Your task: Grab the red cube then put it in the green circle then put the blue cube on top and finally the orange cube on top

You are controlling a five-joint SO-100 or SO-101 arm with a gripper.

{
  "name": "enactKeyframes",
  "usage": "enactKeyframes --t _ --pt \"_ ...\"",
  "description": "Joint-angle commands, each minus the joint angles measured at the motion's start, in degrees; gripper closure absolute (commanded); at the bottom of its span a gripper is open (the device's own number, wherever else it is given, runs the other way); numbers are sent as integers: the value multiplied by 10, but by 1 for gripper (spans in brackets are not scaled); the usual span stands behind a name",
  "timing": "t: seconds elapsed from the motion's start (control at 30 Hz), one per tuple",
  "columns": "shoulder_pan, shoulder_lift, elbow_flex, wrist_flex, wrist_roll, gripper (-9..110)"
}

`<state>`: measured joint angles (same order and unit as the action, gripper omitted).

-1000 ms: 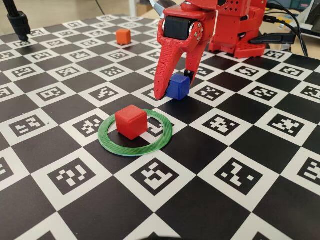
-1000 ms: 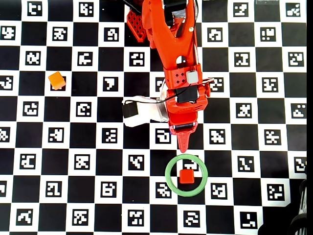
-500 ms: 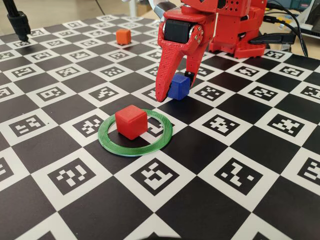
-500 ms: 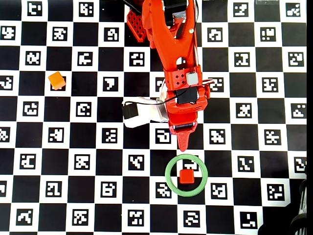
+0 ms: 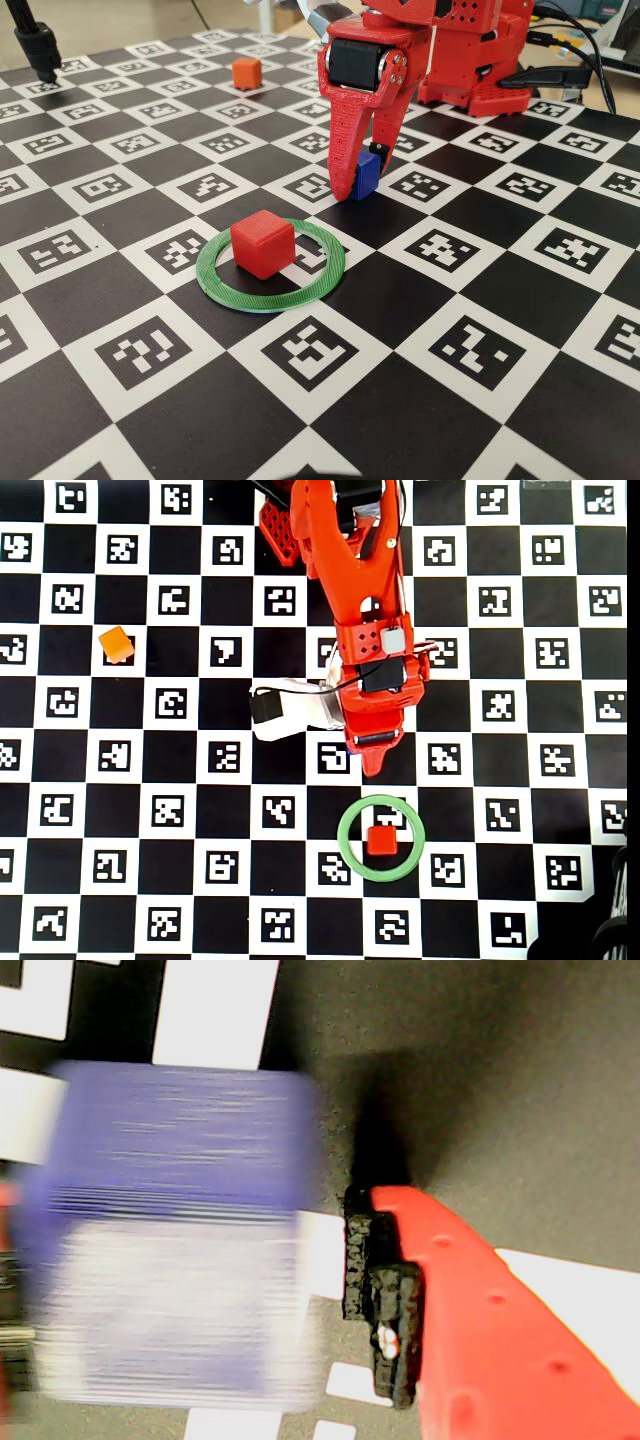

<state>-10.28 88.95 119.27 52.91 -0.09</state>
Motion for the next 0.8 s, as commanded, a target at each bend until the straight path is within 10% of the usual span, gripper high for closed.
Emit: enactKeyframes --t 0.0,0.77 --pt "8 12 -40 -11 2 88" --pt "4 24 -69 32 -12 94"
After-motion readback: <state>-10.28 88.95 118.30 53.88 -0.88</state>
